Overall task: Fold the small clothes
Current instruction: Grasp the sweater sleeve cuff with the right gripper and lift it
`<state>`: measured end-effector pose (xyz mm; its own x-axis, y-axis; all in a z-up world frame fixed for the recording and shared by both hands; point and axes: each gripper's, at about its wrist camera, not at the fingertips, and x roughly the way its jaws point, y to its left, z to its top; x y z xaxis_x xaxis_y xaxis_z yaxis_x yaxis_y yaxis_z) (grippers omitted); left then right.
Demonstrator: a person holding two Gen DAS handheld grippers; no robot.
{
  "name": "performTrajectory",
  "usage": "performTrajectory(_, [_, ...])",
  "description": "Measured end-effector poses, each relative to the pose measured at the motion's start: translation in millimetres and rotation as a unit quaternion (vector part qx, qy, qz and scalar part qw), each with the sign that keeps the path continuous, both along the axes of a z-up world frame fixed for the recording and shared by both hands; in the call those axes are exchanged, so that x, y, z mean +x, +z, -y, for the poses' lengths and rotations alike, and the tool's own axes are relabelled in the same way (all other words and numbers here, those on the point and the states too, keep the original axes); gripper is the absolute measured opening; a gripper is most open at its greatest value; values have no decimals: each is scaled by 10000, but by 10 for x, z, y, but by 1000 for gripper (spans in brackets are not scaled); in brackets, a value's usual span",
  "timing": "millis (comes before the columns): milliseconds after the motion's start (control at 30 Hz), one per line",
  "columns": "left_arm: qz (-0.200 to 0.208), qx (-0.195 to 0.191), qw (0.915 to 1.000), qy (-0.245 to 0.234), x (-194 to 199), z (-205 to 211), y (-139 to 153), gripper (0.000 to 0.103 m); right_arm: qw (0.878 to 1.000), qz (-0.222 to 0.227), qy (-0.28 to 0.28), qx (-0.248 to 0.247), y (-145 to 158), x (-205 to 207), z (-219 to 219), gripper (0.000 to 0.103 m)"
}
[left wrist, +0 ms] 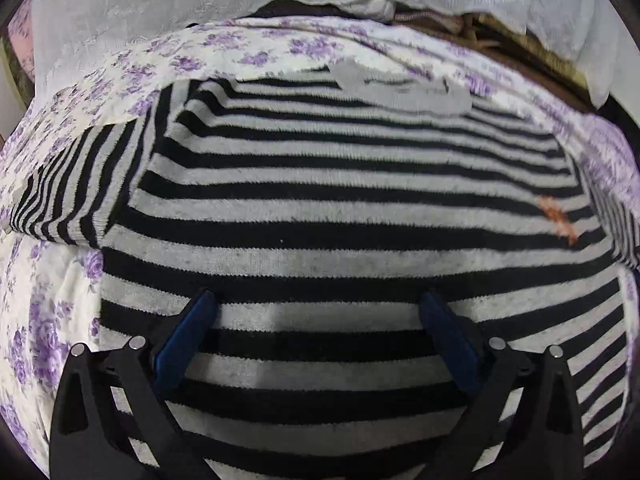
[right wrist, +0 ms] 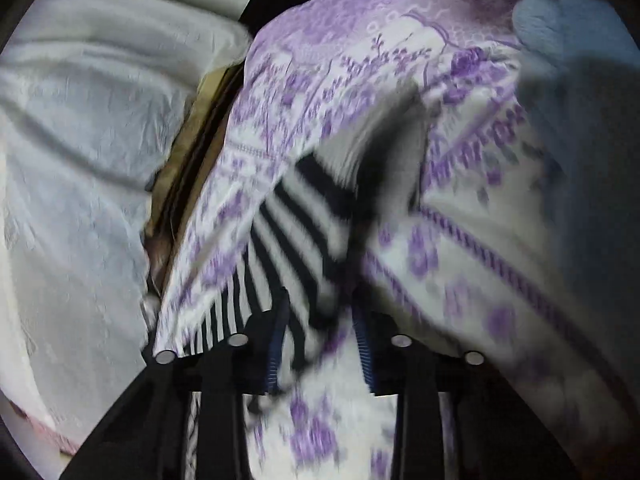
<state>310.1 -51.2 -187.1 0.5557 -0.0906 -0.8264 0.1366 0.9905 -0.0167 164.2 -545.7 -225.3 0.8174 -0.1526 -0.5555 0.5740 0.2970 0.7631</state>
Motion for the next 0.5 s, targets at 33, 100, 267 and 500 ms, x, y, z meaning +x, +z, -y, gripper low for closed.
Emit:
performTrajectory(33, [17,39,10000,-9,-12,13,-13,99,9999,38,-110,-85,-13,35,60,26])
performTrajectory(100, [62,249,9997,-42,-41,74,-38,99,9994,119,-234,-208,-21,78,145,24])
performTrajectory(267, [73,258,9996,-39,-48,72,-38,99,9926,1127,-67,-448,109,37,242,14])
performTrajectory(500, [75,249,9997,-44,-51,62,-40,99,9837,650,323,-1645,496,-18,-33,63])
